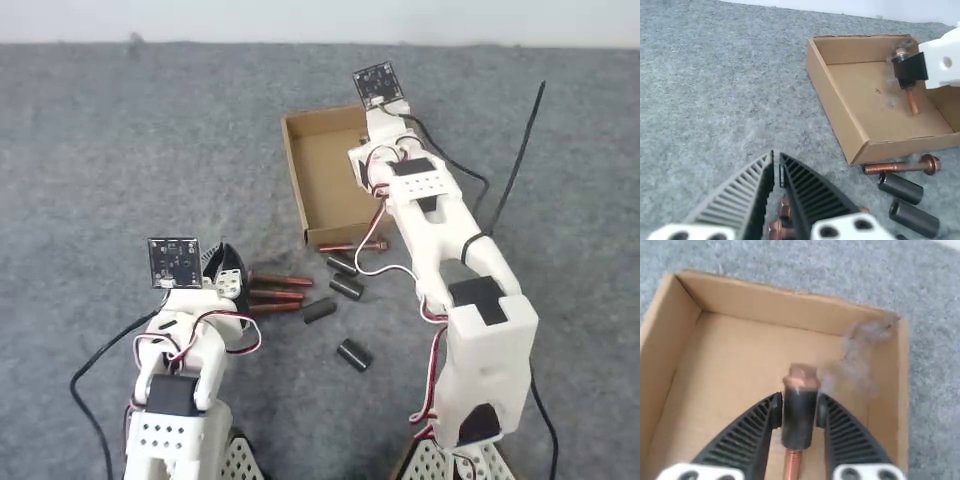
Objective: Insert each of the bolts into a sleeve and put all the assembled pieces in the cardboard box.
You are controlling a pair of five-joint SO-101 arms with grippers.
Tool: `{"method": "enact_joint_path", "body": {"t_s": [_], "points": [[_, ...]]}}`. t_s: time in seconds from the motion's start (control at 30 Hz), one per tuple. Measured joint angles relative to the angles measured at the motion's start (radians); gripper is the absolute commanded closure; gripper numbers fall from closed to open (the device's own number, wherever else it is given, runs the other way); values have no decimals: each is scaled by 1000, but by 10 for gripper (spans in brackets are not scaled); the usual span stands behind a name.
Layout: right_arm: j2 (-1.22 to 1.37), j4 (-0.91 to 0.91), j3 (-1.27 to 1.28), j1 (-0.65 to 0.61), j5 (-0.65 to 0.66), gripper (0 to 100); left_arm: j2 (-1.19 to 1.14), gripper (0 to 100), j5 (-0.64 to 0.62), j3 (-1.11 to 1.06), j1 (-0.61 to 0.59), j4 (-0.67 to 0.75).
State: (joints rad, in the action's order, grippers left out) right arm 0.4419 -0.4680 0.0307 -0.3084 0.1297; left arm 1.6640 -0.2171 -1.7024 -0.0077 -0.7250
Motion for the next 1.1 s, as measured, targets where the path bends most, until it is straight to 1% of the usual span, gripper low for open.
{"method": "enact_joint_path", "body": {"t_s": [0.17, 0.27, 0.33, 0.5, 0.63, 0.83, 0.97, 1.1], "points": [[-6, -17, -9, 0, 0, 959, 0, 989, 2, 0, 0, 0], [-60, -86, -9, 0, 0, 990, 0, 989, 2, 0, 0, 0], [-120, -152, -9, 0, 0, 992, 0, 989, 2, 0, -2, 0], [-279, -391, -9, 0, 0, 992, 0, 989, 2, 0, 0, 0], [-384, -651, -9, 0, 0, 992, 0, 989, 2, 0, 0, 0], [-454, -991, -9, 0, 0, 992, 0, 989, 2, 0, 0, 0], [-470, -1146, -9, 0, 0, 992, 0, 989, 2, 0, 0, 0], [-520, -1201, 52, -21, 0, 992, 0, 989, 2, 0, 0, 0]]}}
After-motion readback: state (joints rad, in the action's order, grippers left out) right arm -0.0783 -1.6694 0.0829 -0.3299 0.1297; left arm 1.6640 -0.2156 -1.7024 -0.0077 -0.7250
